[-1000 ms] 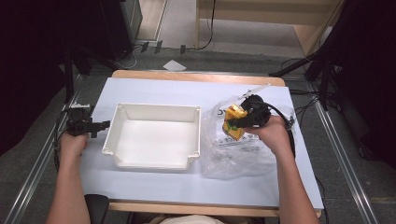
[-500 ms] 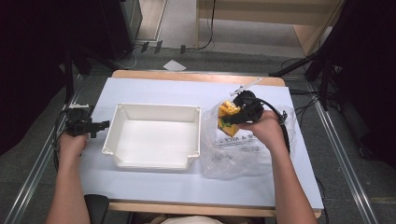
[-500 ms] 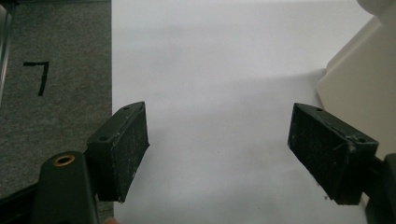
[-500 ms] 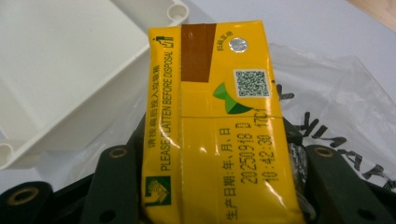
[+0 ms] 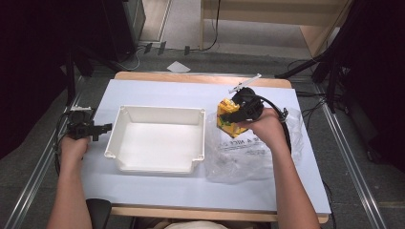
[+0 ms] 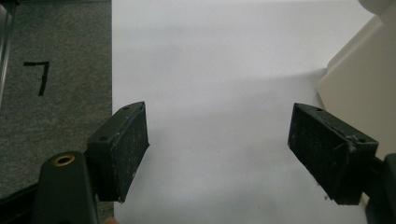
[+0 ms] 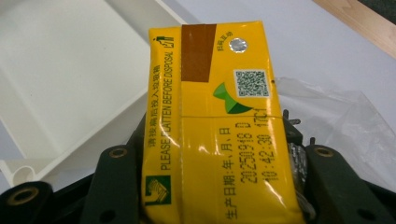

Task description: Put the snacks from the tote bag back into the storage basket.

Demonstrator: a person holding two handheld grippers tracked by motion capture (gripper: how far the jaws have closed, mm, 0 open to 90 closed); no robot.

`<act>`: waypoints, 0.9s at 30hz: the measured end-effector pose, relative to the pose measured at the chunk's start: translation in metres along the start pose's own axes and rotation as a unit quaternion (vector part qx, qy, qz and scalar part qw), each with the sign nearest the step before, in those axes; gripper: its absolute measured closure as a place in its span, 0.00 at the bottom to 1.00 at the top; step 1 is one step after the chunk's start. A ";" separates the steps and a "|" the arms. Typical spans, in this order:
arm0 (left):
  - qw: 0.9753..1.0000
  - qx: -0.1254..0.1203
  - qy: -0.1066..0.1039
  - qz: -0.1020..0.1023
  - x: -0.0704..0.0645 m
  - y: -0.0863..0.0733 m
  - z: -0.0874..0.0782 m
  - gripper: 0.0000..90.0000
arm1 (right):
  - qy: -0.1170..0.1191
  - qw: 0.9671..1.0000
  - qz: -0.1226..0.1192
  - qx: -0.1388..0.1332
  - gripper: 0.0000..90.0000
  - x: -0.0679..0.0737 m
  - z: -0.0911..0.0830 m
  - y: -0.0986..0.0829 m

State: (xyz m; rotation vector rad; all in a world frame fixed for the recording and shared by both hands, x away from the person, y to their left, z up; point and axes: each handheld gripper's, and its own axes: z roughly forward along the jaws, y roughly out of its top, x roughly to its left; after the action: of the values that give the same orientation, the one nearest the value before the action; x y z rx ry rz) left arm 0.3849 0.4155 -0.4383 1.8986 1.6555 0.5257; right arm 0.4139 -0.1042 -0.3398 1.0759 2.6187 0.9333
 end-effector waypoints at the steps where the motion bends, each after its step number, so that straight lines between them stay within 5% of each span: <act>1: 1.000 -0.001 0.000 -0.001 0.000 0.000 0.000 0.24 | -0.001 1.000 -0.002 -0.001 0.58 0.000 -0.001 0.001; 27: 1.000 -0.002 0.000 -0.003 0.000 0.000 0.000 0.24 | 0.003 1.000 -0.013 -0.011 0.58 0.009 -0.010 0.023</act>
State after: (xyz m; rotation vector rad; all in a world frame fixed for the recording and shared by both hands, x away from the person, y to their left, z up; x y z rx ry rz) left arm 0.3847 0.4160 -0.4387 1.8900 1.6588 0.5245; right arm 0.4164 -0.0906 -0.3172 1.0343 2.6147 0.9579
